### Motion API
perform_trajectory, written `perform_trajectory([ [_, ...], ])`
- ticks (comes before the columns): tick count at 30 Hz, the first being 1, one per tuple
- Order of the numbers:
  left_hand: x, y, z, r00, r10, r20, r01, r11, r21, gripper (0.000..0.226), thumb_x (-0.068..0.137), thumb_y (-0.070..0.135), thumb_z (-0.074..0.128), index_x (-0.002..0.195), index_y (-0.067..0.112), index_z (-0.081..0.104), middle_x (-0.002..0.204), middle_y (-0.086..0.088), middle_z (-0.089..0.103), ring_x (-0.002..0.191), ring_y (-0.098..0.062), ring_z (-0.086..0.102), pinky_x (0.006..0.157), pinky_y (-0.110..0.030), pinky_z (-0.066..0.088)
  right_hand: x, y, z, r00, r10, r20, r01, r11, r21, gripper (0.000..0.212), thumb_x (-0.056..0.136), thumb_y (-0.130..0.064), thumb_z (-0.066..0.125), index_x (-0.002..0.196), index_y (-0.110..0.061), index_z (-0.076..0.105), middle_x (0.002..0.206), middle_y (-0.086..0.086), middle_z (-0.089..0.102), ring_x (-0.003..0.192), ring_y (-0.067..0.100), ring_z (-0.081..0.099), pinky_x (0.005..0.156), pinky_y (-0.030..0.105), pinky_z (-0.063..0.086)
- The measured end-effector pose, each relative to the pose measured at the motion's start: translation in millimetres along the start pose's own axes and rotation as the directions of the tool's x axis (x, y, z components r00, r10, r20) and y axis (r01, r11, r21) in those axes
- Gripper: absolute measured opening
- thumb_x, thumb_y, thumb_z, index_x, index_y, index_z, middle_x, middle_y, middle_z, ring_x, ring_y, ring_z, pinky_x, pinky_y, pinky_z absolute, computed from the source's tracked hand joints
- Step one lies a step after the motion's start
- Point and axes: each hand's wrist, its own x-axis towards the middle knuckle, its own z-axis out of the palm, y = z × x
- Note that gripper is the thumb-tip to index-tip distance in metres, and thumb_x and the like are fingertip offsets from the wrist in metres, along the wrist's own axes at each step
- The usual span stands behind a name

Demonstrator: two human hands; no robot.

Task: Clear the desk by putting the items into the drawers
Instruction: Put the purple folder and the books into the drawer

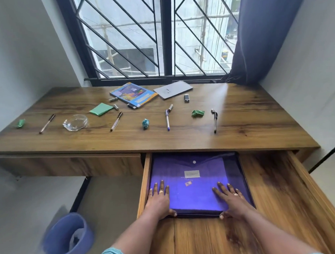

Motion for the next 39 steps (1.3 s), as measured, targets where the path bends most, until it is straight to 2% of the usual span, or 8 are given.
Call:
perform_trajectory([
  [6,-14,-4,-1,0.996,0.083,-0.034,-0.084,0.996,-0.035,0.099,0.086,0.047,0.059,0.150,0.002,-0.002,0.159,-0.016,-0.008,0.148,-0.030,-0.005,0.122,-0.040,0.004,-1,-28,-5,0.999,0.046,-0.006,-0.045,0.996,0.082,0.106,0.074,-0.039,0.075,0.152,-0.028,0.004,0.159,0.002,-0.013,0.147,0.025,-0.012,0.118,0.040,-0.001],
  [12,-20,-20,-29,0.966,0.162,-0.203,-0.177,0.983,-0.056,0.056,0.101,0.017,0.038,0.150,0.005,0.015,0.157,-0.012,0.019,0.146,-0.024,0.019,0.121,-0.035,0.011,2,-81,-21,0.984,0.098,-0.145,-0.068,0.977,0.202,0.078,0.087,-0.045,0.060,0.150,-0.019,0.022,0.160,0.001,0.003,0.148,0.021,0.005,0.118,0.036,0.016],
  [16,-17,-58,-46,0.925,0.154,-0.348,-0.206,0.971,-0.118,0.065,0.087,-0.012,0.036,0.147,0.009,0.027,0.146,-0.007,0.043,0.138,-0.023,0.038,0.116,-0.033,0.028,9,-123,-39,0.963,0.137,-0.230,-0.076,0.964,0.256,0.056,0.093,-0.040,0.054,0.141,-0.015,0.038,0.155,0.003,0.024,0.141,0.019,0.027,0.108,0.033,0.034],
  [19,-23,-98,-70,0.895,0.184,-0.405,-0.251,0.961,-0.119,0.059,0.085,-0.011,0.039,0.140,0.009,0.042,0.132,-0.010,0.057,0.124,-0.023,0.052,0.111,-0.026,0.031,22,-170,-60,0.936,0.192,-0.293,-0.092,0.942,0.324,0.052,0.095,-0.037,0.051,0.140,-0.014,0.041,0.155,0.001,0.026,0.140,0.020,0.030,0.106,0.033,0.034],
  [23,-22,-162,-103,0.867,0.205,-0.454,-0.303,0.940,-0.154,0.042,0.088,0.000,0.043,0.126,0.012,0.056,0.127,-0.010,0.060,0.120,-0.024,0.056,0.100,-0.032,0.045,43,-243,-97,0.893,0.201,-0.402,-0.050,0.933,0.355,0.041,0.095,-0.034,0.050,0.130,-0.013,0.052,0.149,-0.003,0.039,0.130,0.021,0.046,0.098,0.032,0.041],
  [27,-13,-231,-134,0.844,0.097,-0.527,-0.252,0.940,-0.230,0.049,0.093,-0.002,0.035,0.137,0.014,0.049,0.135,-0.013,0.055,0.125,-0.025,0.054,0.106,-0.032,0.041,70,-310,-134,0.843,0.201,-0.498,-0.007,0.931,0.365,0.032,0.094,-0.031,0.051,0.120,-0.013,0.059,0.134,0.000,0.054,0.117,0.026,0.056,0.089,0.034,0.045],
  [31,-1,-286,-152,0.818,0.014,-0.575,-0.196,0.947,-0.256,0.051,0.091,-0.006,0.038,0.137,0.014,0.049,0.130,-0.016,0.059,0.118,-0.027,0.059,0.099,-0.033,0.047,96,-355,-156,0.845,0.229,-0.483,-0.028,0.921,0.389,0.033,0.095,-0.032,0.050,0.124,-0.017,0.057,0.126,0.010,0.060,0.114,0.032,0.057,0.089,0.036,0.046],
  [39,60,-334,-190,0.831,-0.062,-0.553,-0.152,0.931,-0.333,0.048,0.093,0.001,0.039,0.135,0.020,0.052,0.123,-0.020,0.062,0.113,-0.034,0.060,0.092,-0.037,0.049,172,-372,-194,0.840,0.210,-0.500,-0.043,0.945,0.324,0.034,0.095,-0.030,0.051,0.126,-0.017,0.058,0.120,0.017,0.063,0.111,0.035,0.059,0.089,0.037,0.047],
])
